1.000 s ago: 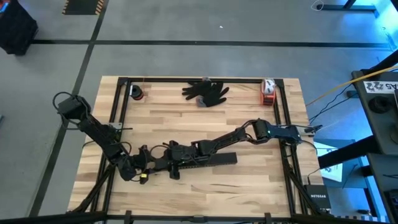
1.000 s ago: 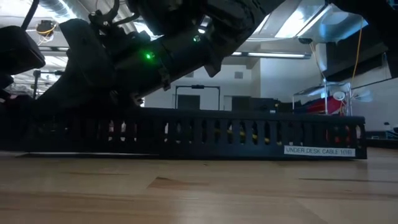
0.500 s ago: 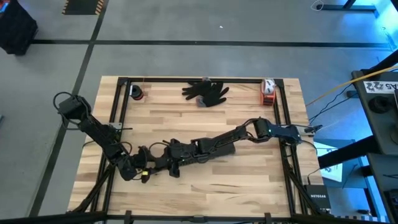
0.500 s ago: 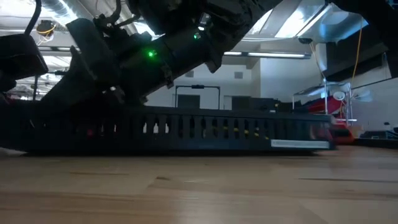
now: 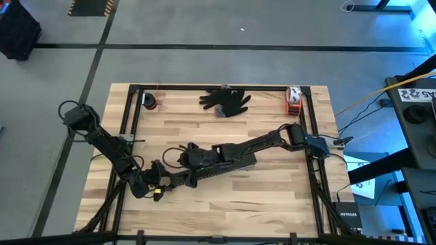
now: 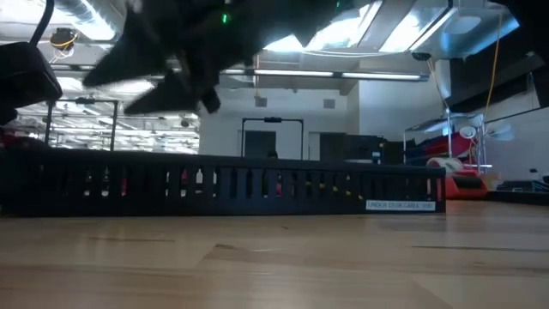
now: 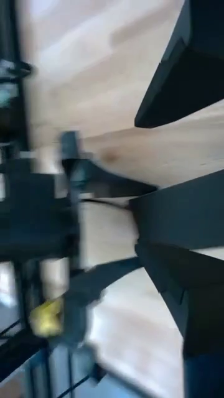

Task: Ziptie cables
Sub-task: Close the black cable duct

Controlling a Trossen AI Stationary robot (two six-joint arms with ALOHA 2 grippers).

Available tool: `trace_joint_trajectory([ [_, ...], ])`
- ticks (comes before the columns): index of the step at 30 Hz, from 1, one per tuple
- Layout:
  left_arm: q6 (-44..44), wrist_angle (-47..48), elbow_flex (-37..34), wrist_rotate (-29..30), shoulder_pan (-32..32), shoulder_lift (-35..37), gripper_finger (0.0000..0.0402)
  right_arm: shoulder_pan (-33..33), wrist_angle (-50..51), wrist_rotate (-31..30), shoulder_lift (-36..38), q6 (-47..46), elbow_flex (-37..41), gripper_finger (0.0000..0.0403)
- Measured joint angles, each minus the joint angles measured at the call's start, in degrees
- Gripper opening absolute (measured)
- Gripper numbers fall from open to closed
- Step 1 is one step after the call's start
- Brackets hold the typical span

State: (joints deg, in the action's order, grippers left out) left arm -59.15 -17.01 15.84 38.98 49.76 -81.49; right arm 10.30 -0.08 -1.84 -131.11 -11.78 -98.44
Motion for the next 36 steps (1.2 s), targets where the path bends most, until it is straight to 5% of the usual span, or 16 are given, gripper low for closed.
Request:
trace_joint_trajectory([
  [15,5.14,0.25,-0.04,-0.12,0.02,0.11,0.0295,1.41,-0.21,-3.74,-4.74,4.18,-0.15,0.0199],
  [24,11.95,2.65,-0.17,-6.26,0.02,7.21,0.0295,1.52,0.57,-2.86,-4.84,4.55,-0.06,0.0193],
  [36,10.50,21.98,3.45,-7.75,0.11,21.98,0.0295,1.30,0.47,-3.28,-4.94,4.60,0.03,0.0193],
])
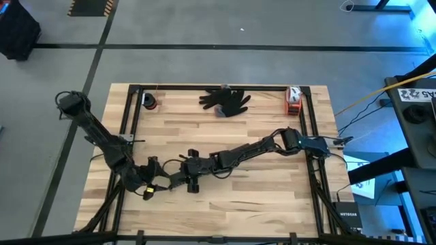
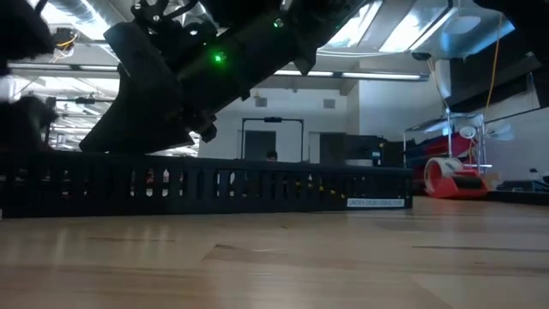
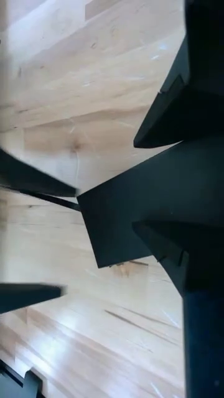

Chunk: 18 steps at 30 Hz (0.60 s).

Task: Ziptie cables
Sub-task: Close the black cable duct

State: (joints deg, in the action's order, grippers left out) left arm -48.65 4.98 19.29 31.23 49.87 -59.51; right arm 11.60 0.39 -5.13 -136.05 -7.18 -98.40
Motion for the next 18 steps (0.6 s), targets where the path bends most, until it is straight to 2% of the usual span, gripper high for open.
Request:
trace_joint_trajectory([
  [5,2.67,12.17,4.94,0.14,0.02,7.68,0.0295,-0.02,-0.01,0.02,0.00,0.00,0.04,0.0193],
  [12,14.10,12.21,11.22,2.80,-0.88,15.80,0.0295,-0.48,1.58,0.10,2.83,0.56,0.45,0.0193],
  [18,16.89,12.58,12.44,3.09,-6.92,21.90,0.0295,-3.29,4.25,-0.28,11.77,0.37,0.17,0.0193],
])
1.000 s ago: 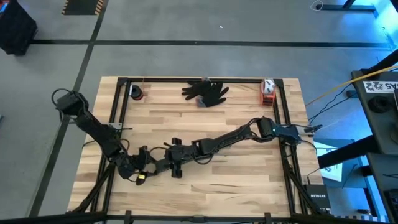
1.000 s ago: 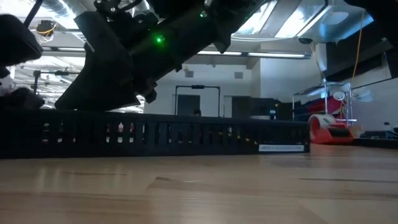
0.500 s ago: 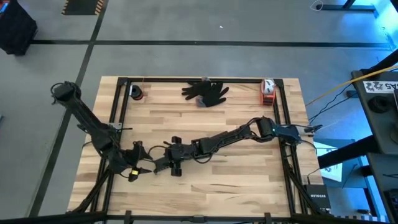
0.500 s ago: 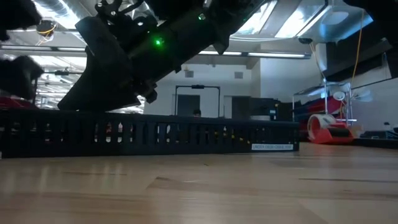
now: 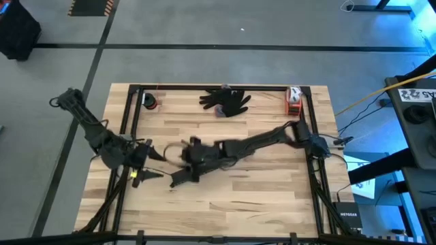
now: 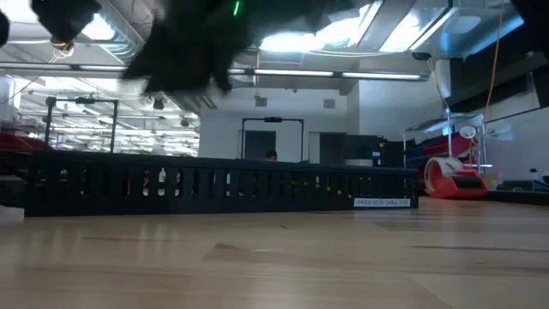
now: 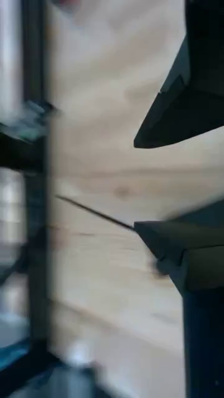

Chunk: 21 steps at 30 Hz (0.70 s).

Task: Ziptie cables
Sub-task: Close the black cable duct, then return to Home Position

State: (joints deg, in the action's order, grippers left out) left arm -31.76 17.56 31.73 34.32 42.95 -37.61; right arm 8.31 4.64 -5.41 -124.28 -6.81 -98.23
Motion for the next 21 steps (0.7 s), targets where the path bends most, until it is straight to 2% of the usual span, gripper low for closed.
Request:
trace_joint_trajectory([
  [6,4.36,-0.04,-0.07,-0.01,-7.84,4.95,0.0295,-4.48,6.90,0.69,7.37,-0.04,0.13,0.0193],
  [11,10.89,-0.02,-0.47,-0.21,-14.11,8.04,0.0295,-9.61,12.91,7.50,13.73,-0.20,1.34,0.0193],
  [16,12.95,-0.44,-2.41,-0.21,-19.21,12.02,0.0295,-14.53,12.34,10.05,21.27,-0.47,9.15,0.0193],
  [21,12.93,-0.72,-5.49,-0.67,-20.82,16.77,0.0295,-17.83,8.38,10.02,28.05,-1.44,17.37,0.0193],
])
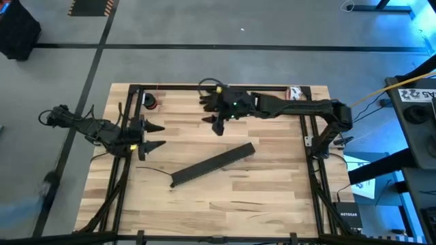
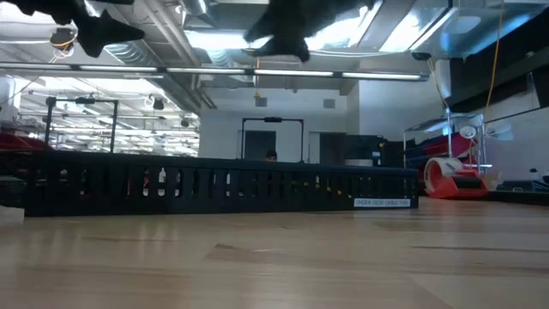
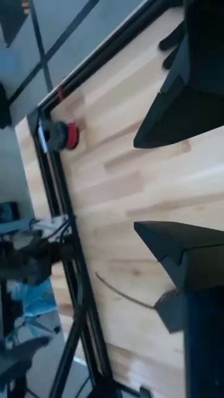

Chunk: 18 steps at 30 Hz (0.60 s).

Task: Ziptie cables
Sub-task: Return to Home Position

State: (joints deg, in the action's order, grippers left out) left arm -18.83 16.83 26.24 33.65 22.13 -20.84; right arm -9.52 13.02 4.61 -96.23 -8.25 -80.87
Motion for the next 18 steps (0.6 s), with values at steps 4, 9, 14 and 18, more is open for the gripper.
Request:
trace_joint_trajectory([
  [4,0.30,-0.21,-1.53,0.00,-0.85,3.57,0.0295,-1.90,-5.49,1.15,4.39,-0.53,7.74,0.0193],
  [9,0.83,-0.35,-1.70,0.02,-1.20,6.19,0.0295,-4.29,-13.00,3.89,8.60,-2.12,17.39,0.0193],
  [14,0.79,-0.38,-1.72,0.02,-1.20,6.83,0.0295,-6.25,-17.02,5.84,12.67,-2.50,23.94,0.0190],
  [18,0.77,-0.36,-1.72,0.02,-1.20,6.79,0.0295,-8.60,-19.41,8.98,14.57,-2.41,28.39,0.0164],
])
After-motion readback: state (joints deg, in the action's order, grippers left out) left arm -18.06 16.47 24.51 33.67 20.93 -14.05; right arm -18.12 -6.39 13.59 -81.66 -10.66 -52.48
